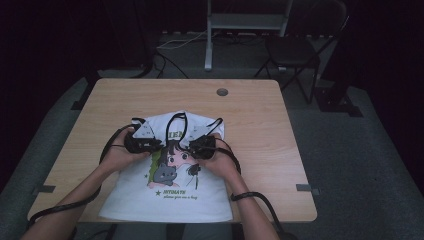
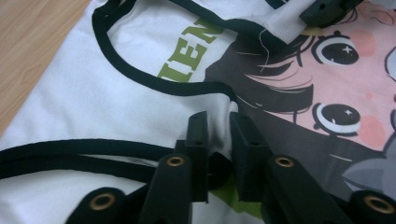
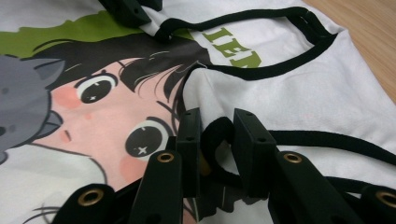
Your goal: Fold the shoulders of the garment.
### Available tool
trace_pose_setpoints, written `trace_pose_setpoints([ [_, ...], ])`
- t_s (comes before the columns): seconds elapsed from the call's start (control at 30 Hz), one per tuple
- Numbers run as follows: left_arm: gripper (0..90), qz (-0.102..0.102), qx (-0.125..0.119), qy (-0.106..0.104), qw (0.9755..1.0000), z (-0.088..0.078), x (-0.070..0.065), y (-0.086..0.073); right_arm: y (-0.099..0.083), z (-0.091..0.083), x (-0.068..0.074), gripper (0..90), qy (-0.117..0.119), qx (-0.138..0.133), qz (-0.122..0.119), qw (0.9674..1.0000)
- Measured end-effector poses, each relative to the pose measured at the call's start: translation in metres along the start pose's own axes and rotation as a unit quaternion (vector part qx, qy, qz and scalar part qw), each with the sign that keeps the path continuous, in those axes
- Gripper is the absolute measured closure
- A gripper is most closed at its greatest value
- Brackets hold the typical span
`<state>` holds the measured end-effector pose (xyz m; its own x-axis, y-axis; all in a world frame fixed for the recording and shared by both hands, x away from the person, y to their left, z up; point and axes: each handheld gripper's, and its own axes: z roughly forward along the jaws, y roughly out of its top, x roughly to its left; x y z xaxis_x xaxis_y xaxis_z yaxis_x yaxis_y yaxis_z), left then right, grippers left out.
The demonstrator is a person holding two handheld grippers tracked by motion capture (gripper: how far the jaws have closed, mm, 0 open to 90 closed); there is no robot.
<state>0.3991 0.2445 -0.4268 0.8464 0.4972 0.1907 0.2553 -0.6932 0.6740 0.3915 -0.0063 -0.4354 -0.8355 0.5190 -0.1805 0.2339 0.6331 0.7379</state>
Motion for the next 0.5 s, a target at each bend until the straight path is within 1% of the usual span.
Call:
trace_pose_setpoints([
  [0.07, 81.7, -0.001, -0.003, -0.002, 1.0000, -0.003, -0.001, -0.001, 0.000, -0.002, 0.001, 73.9, 0.004, -0.002, 0.001, 1.0000],
  [0.13, 82.2, 0.002, -0.005, -0.004, 1.0000, -0.006, -0.003, -0.001, 0.000, -0.004, 0.002, 74.6, 0.008, -0.003, -0.003, 1.0000],
  [0.17, 82.2, 0.005, -0.006, -0.003, 1.0000, -0.008, -0.003, -0.001, 0.000, -0.005, 0.003, 75.0, 0.010, -0.001, -0.002, 0.9999],
  [0.33, 82.3, 0.006, -0.015, 0.000, 0.9999, -0.014, -0.007, -0.001, -0.002, -0.010, 0.005, 76.6, 0.015, -0.002, -0.004, 0.9999],
  [0.47, 82.2, 0.015, -0.014, 0.002, 0.9998, -0.017, -0.010, 0.000, -0.003, -0.015, 0.006, 77.0, 0.020, -0.003, -0.008, 0.9998],
  [0.5, 82.1, 0.018, -0.011, 0.003, 0.9998, -0.017, -0.010, 0.000, -0.003, -0.016, 0.006, 76.8, 0.019, -0.003, -0.009, 0.9998],
])
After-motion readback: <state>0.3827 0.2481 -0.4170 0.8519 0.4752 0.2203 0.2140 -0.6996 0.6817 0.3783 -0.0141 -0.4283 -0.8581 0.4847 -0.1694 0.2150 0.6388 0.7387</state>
